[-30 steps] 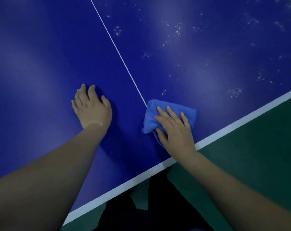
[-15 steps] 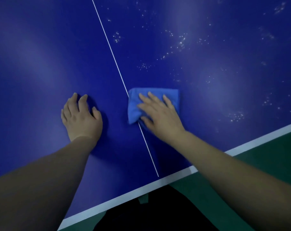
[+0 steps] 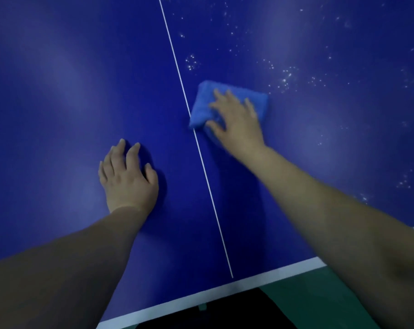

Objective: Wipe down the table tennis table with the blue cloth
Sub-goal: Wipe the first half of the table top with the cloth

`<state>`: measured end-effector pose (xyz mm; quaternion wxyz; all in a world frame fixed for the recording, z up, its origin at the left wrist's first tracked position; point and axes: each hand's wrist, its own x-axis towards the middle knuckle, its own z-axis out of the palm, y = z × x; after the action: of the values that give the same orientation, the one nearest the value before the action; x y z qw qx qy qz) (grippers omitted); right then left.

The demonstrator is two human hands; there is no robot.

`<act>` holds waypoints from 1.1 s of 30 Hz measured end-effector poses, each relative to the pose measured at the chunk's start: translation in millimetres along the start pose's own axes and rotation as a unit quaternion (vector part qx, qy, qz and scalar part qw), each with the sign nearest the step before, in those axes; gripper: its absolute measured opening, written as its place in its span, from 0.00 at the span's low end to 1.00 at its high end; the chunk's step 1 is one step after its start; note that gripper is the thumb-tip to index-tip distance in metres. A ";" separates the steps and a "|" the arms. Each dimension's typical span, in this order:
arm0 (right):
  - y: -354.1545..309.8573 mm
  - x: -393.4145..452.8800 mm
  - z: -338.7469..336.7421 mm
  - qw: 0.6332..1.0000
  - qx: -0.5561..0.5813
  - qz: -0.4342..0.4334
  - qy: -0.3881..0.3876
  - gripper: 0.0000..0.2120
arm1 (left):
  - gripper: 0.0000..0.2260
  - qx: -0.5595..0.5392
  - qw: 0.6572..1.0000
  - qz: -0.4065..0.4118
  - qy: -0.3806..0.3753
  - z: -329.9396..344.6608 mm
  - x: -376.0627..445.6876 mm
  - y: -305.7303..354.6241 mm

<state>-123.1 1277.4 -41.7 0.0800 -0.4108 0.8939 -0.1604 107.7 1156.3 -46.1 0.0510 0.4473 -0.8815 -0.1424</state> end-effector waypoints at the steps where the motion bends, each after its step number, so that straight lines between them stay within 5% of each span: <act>1: 15.1 12.6 -6.2 0.998 -0.001 0.055 0.019 0.20 | 0.22 0.001 1.000 -0.002 -0.003 -0.4 0.2 0.6; 5: 36.2 -6.7 -13.7 0.952 0.044 0.272 0.136 0.18 | 0.22 -0.001 1.000 -0.007 -0.005 -3.2 -0.2 2.1; 12: -6.5 9.3 3.4 0.999 0.019 0.015 0.024 0.19 | 0.23 0.004 1.000 -0.007 -0.015 -3.9 0.3 2.0; 19: 36.9 -0.5 -13.3 0.953 0.022 0.269 0.135 0.20 | 0.23 0.000 1.000 -0.002 -0.015 -0.8 0.9 0.3; 26: -27.3 0.9 10.2 0.999 0.030 -0.018 -0.001 0.18 | 0.23 -0.001 1.000 0.002 -0.009 2.0 0.7 -1.1; 31: 22.8 16.2 -12.3 0.990 0.041 0.125 0.057 0.18 | 0.23 0.003 1.000 0.001 -0.009 0.5 0.8 -1.3; 33: 16.1 -5.7 -7.4 0.989 0.034 0.120 0.073 0.18 | 0.23 0.007 1.000 -0.001 -0.012 0.1 1.1 0.1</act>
<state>-132.8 1293.1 -40.4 0.0473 -0.2844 0.9343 -0.2094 107.0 1155.5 -46.2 0.0367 0.4469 -0.8826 -0.1413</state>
